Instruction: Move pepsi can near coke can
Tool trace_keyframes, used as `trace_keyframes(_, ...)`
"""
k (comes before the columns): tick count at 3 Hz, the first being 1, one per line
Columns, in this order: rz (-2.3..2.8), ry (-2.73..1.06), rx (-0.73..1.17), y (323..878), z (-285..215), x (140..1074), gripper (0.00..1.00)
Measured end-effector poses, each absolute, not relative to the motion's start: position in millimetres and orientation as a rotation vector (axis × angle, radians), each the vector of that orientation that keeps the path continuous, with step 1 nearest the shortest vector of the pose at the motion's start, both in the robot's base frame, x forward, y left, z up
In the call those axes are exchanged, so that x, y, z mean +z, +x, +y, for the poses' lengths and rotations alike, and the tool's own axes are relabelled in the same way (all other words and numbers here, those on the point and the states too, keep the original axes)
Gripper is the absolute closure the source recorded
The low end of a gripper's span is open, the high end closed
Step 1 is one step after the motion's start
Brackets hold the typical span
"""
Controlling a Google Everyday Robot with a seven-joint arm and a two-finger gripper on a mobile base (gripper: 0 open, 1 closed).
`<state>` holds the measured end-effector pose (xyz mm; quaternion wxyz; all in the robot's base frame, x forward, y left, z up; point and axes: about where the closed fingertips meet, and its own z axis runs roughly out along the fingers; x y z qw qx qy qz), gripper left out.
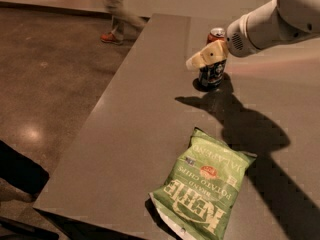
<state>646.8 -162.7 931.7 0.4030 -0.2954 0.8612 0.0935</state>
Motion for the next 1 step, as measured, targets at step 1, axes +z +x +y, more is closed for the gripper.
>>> trace_keyframes(1,2.176,-0.746,0.236,646.8,-162.7,931.8,0.0)
